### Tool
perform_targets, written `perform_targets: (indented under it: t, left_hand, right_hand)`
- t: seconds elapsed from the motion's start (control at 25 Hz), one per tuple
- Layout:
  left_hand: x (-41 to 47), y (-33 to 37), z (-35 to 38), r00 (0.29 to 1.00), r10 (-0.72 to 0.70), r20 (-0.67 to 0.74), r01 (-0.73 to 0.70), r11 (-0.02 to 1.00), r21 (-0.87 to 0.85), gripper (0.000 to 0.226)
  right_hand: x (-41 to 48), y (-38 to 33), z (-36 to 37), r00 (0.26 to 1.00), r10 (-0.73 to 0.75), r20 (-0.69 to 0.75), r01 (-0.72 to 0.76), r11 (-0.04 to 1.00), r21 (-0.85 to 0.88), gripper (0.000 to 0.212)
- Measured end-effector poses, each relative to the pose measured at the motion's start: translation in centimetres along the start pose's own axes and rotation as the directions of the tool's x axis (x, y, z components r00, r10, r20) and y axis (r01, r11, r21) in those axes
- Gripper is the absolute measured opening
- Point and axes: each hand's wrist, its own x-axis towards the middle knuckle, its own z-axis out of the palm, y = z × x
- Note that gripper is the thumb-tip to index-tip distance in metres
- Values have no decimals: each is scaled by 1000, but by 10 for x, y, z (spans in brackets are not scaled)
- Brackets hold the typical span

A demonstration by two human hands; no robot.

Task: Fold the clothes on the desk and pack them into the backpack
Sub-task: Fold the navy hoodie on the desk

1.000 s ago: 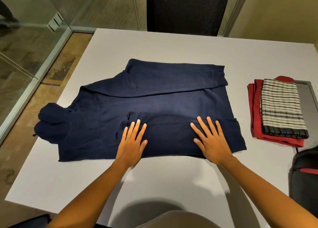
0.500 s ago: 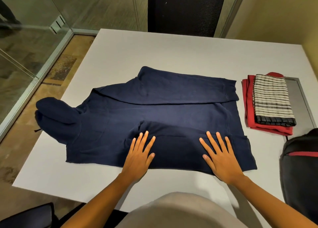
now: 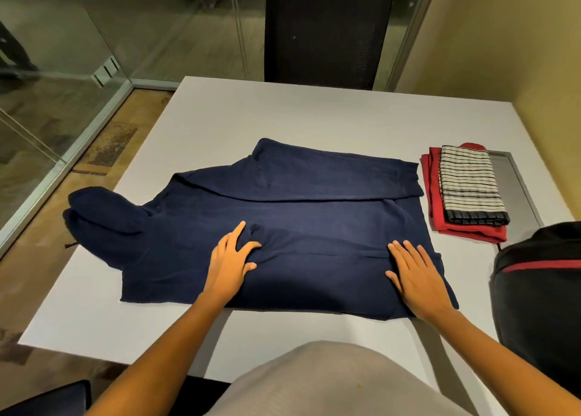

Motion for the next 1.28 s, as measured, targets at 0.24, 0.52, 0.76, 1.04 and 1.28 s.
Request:
perform_targets:
  t: [0.24,0.52,0.76,1.04,1.28]
  left_hand:
    - [10,-8,-24,999,24,36,-16,975,-222,17]
    - [-13,7,-56,972,-227,-66,142,784,-604,14]
    - [6,-5,-41,919,-382,-102,325,877,-352,28]
    - [-2,-14,-23,873,-472,-120,428,861,-275,35]
    - [-35,-29,-13,937,-328,-118,319,944,-88,34]
  right_hand:
    - [10,14,-14,989,-72,-132,55,990,-131,43]
    - [19,18,-53,973,-86,-213,109,989,99,27]
    - [40,20,-38,981,-109,-163,116,992,37,24]
    - [-5,-14,-11,780,616,-110,-514,731,450,57]
    - [-29,-18,0,569,802,181,-763,432,481,52]
